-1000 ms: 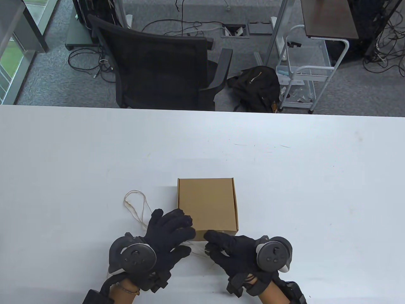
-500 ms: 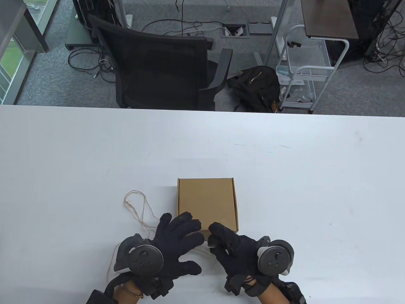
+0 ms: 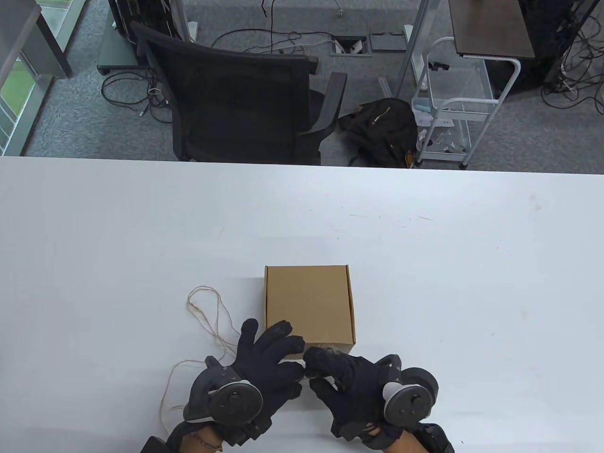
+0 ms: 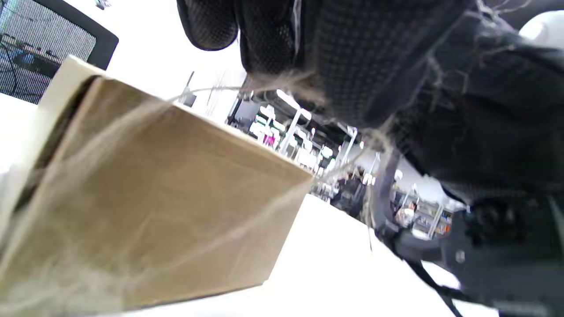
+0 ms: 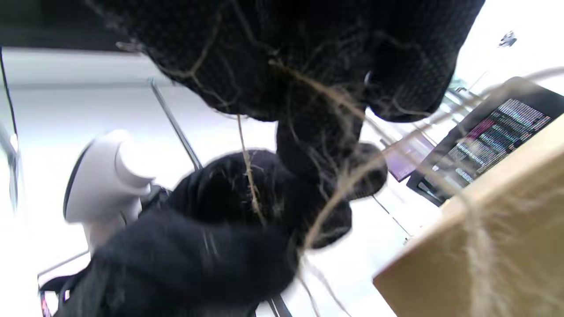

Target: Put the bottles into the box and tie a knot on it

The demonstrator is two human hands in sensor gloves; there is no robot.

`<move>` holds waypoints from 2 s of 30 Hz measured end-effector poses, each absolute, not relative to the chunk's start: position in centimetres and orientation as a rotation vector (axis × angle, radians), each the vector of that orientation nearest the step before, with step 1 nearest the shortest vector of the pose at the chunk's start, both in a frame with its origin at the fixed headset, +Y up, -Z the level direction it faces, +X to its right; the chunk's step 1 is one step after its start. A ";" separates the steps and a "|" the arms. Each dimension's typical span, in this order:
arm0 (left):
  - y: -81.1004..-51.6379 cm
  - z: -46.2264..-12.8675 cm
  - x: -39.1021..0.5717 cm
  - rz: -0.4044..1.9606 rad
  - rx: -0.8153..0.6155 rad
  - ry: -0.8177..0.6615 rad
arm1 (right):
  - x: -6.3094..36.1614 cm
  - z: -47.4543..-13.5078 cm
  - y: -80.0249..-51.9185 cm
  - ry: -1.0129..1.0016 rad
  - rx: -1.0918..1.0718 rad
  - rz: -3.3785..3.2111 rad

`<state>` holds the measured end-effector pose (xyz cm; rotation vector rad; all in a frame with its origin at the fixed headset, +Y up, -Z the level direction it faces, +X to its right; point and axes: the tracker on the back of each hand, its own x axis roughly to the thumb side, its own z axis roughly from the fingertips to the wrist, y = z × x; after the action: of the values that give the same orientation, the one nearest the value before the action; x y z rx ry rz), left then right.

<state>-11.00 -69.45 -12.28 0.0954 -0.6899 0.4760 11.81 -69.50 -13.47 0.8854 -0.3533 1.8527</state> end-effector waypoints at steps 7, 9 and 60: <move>-69.2 -13.2 -12.7 0.666 0.037 -0.708 | 12.8 -14.1 -69.5 -0.170 0.934 1.960; -69.0 -13.3 -13.1 0.777 0.016 -0.737 | 12.3 -13.9 -69.3 -0.226 1.003 2.209; -71.7 -16.4 -17.6 0.615 0.056 -0.188 | 18.4 -17.5 -72.0 -0.210 0.344 2.264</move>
<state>-17.58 -71.71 -16.39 0.0557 -0.1875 0.6149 18.37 -71.98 -17.50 0.3437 -0.2104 2.2643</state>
